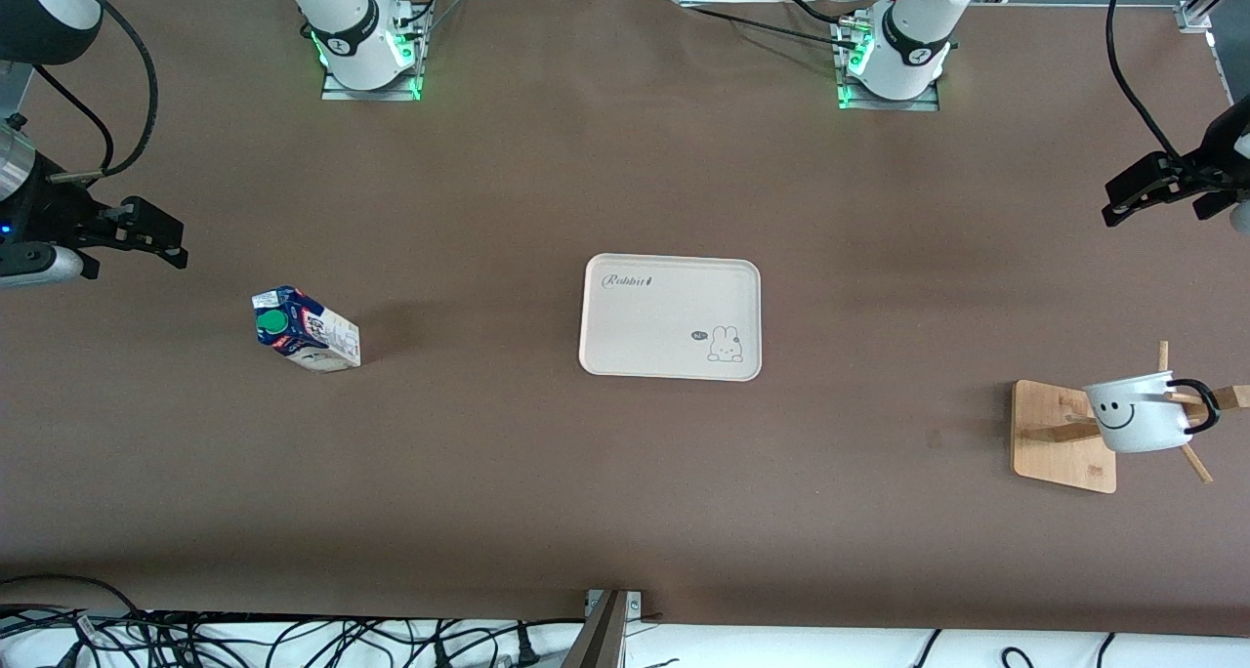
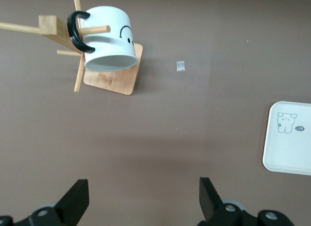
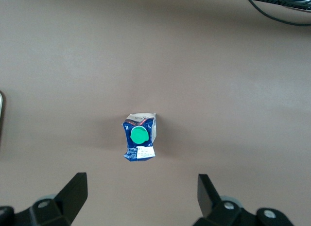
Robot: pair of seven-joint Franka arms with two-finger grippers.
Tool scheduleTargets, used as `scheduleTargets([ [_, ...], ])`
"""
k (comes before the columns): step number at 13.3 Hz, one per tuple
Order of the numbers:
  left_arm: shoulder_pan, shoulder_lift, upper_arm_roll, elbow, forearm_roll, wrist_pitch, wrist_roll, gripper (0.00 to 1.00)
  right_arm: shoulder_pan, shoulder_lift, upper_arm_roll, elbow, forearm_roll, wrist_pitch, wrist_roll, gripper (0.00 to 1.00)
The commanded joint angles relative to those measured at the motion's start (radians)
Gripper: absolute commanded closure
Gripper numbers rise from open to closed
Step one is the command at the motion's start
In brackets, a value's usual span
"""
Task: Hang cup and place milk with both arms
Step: 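Open the left gripper and raise it away from the hung mug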
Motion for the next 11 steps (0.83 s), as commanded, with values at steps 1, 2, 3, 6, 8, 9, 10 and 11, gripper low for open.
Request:
scheduleTargets([
  [1,0.003,-0.019,0.005,-0.035,-0.022,0.039,-0.002,0.0,-0.004,0.002,0.002,0.015,0.001,-0.009,0.009,0.0],
  [2,0.003,-0.019,0.008,-0.047,-0.045,0.039,0.0,0.0,-0.004,0.002,0.002,0.015,0.001,-0.009,0.009,0.0],
  [3,0.002,-0.019,0.011,-0.049,-0.048,0.039,0.001,0.0,-0.004,0.002,0.002,0.015,0.001,-0.009,0.009,0.0],
  [6,-0.071,-0.022,0.083,-0.052,-0.051,0.036,0.001,0.0,-0.004,0.004,0.002,0.015,0.001,-0.009,0.009,0.0],
  [8,-0.101,-0.005,0.102,-0.05,-0.054,0.039,0.004,0.0,-0.004,0.004,0.002,0.015,0.001,-0.009,0.009,0.0],
  [9,-0.101,0.018,0.102,-0.038,-0.054,0.039,0.004,0.0,-0.004,0.004,0.002,0.015,0.001,-0.009,0.009,0.0],
  [10,-0.101,0.035,0.102,-0.033,-0.051,0.041,0.006,0.0,-0.004,0.002,0.002,0.015,0.001,-0.009,0.009,0.0],
  [11,-0.1,0.053,0.102,-0.015,-0.057,0.041,0.007,0.0,-0.004,0.002,0.002,0.015,0.001,-0.007,0.009,0.0],
])
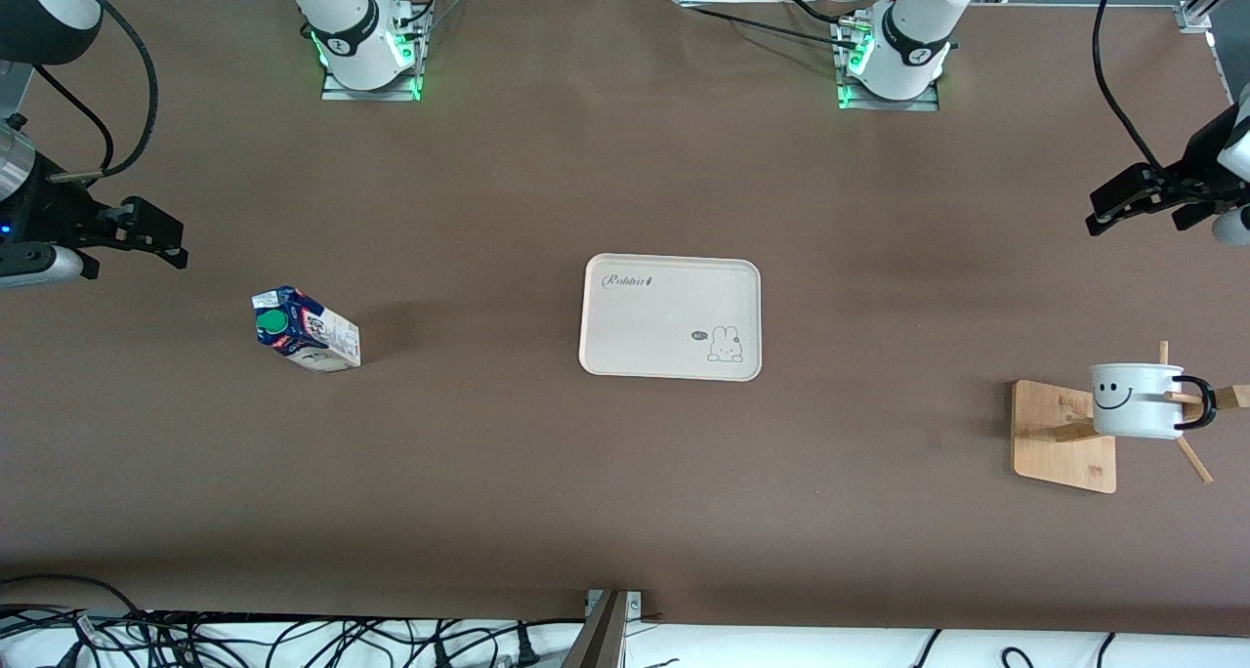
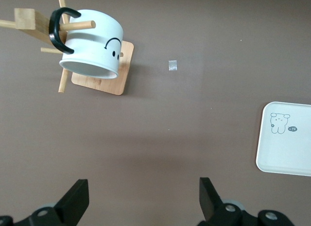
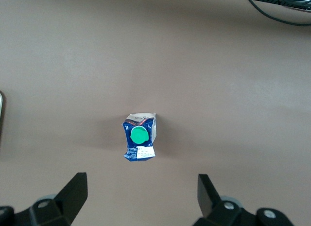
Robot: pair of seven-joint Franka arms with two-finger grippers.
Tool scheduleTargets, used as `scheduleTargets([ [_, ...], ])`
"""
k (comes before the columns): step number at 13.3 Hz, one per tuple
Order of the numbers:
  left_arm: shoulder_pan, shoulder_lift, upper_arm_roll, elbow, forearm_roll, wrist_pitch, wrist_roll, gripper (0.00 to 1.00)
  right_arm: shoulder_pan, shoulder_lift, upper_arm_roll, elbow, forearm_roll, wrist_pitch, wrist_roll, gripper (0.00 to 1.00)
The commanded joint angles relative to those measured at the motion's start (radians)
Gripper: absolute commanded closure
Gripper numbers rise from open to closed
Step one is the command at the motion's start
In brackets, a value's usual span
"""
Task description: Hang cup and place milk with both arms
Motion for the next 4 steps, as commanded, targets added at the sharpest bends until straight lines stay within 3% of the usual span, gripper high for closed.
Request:
scheduleTargets([
  [1,-0.015,0.034,0.017,0.04,-0.022,0.012,0.001,0.0,-0.004,0.002,0.002,0.015,0.001,-0.007,0.008,0.0],
  [4,-0.016,0.041,0.017,0.043,-0.015,0.012,0.004,0.0,-0.004,0.002,0.002,0.015,0.001,-0.009,0.009,0.0],
])
